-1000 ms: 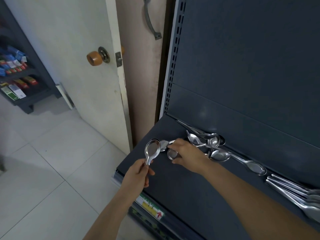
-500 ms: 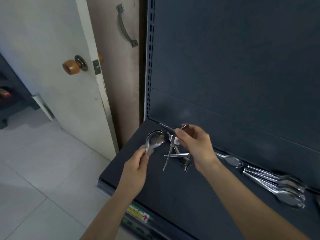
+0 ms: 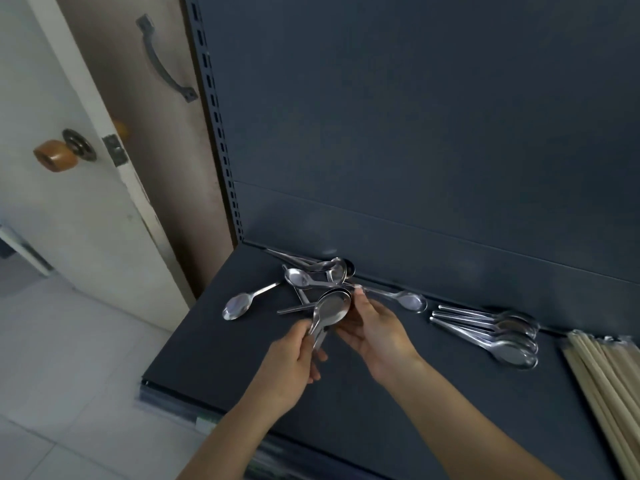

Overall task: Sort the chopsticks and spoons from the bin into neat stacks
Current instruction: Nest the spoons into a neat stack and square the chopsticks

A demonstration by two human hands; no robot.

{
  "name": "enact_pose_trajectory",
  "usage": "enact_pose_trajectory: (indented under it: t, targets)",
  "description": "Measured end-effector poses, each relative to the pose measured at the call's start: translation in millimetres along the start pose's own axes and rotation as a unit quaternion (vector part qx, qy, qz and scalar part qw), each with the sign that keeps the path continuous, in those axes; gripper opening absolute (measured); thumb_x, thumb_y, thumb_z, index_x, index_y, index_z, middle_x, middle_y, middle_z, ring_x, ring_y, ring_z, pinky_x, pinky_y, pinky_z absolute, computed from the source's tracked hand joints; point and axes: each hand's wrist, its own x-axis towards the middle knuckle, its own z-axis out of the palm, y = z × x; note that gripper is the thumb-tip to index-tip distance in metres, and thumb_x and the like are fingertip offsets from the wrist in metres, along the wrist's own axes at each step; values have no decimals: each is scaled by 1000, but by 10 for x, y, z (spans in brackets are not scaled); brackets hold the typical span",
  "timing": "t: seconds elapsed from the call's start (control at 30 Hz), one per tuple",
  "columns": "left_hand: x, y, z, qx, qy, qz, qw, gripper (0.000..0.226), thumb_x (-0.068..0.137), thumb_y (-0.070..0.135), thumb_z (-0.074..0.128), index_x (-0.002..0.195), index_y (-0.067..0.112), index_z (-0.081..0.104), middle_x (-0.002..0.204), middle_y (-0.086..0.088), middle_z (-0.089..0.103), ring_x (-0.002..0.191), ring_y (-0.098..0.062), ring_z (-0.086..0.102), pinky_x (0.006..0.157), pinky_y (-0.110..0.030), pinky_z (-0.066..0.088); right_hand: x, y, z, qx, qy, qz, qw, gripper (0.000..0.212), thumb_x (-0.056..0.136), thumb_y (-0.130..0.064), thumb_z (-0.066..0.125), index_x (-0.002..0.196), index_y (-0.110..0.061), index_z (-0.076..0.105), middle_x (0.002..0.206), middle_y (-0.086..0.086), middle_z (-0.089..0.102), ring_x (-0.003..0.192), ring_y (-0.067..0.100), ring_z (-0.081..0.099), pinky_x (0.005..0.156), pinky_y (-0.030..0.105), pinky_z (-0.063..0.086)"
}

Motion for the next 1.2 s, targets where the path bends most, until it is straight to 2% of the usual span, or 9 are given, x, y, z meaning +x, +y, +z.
enact_pose_trajectory:
  t: [0.17, 0.37, 0.47, 0.53, 0.63, 0.7, 0.83, 1.03, 1.2]
  targets:
    - [59, -93, 154, 73, -2, -3, 997, 23, 101, 19, 33, 112, 29, 51, 78, 4, 63, 54, -2, 50, 59, -24, 45, 5, 32, -186, -61, -24, -12, 998, 35, 96, -37, 47, 104, -8, 64, 98, 8, 73, 95, 19, 69, 85, 31, 54]
    - [74, -52, 308, 96, 1, 4, 995, 20, 101, 23, 34, 95, 33, 50, 70, 3, 53, 55, -5, 45, 57, -21, 37, 150, -6, -549, -215, -3, -59, 975, 30, 94, -38, 53, 95, -11, 66, 93, 4, 72, 93, 18, 68, 86, 32, 54]
    - [111, -44, 354, 97, 14, -14, 995, 15, 100, 25, 36, 93, 24, 49, 71, 2, 53, 57, -10, 46, 58, -27, 40, 419, -109, -882, -426, 115, -162, 883, 21, 89, -29, 62, 103, -13, 65, 103, 3, 65, 99, 20, 61, 83, 26, 45]
    - [118, -21, 377, 83, 18, -32, 996, 13, 100, 22, 37, 98, 24, 49, 78, 2, 58, 58, -7, 53, 58, -24, 45, 609, -183, -1100, -528, 152, -205, 810, 35, 88, -21, 62, 121, -10, 59, 116, 9, 59, 108, 26, 54, 86, 28, 41]
    - [95, -7, 415, 83, 23, -47, 995, 13, 100, 19, 37, 95, 25, 47, 80, 2, 60, 56, -6, 51, 57, -23, 45, 833, -281, -1305, -643, 157, -174, 729, 45, 90, -22, 59, 131, -8, 48, 126, 14, 54, 119, 33, 46, 96, 35, 39]
    - [52, -22, 445, 102, 23, -46, 994, 13, 100, 22, 37, 91, 26, 46, 74, 3, 56, 55, -5, 44, 56, -23, 40, 920, -293, -1358, -689, 148, -155, 693, 35, 90, -17, 57, 125, -8, 53, 121, 13, 58, 115, 33, 49, 90, 35, 42]
    - [-38, -25, 506, 135, 13, -31, 990, 16, 99, 31, 39, 85, 27, 46, 64, 3, 46, 53, -6, 38, 57, -25, 37, 955, -265, -1391, -648, 155, -167, 727, 25, 85, -1, 47, 102, -7, 64, 99, 16, 67, 91, 36, 60, 70, 32, 44]
    - [12, 29, 597, 128, 0, -33, 991, 19, 100, 26, 40, 85, 20, 50, 67, 5, 57, 53, -3, 50, 59, -22, 44, 774, -321, -1523, -509, 198, -246, 801, 21, 86, -3, 49, 94, -6, 68, 93, 15, 64, 76, 31, 54, 67, 30, 38]
    - [116, 56, 680, 69, 5, -50, 996, 17, 100, 24, 39, 94, 17, 53, 73, 4, 60, 53, -6, 44, 54, -18, 39, 509, -531, -1694, -467, 230, -325, 790, 20, 89, -2, 55, 100, -8, 71, 94, 7, 59, 83, 26, 58, 72, 20, 35]
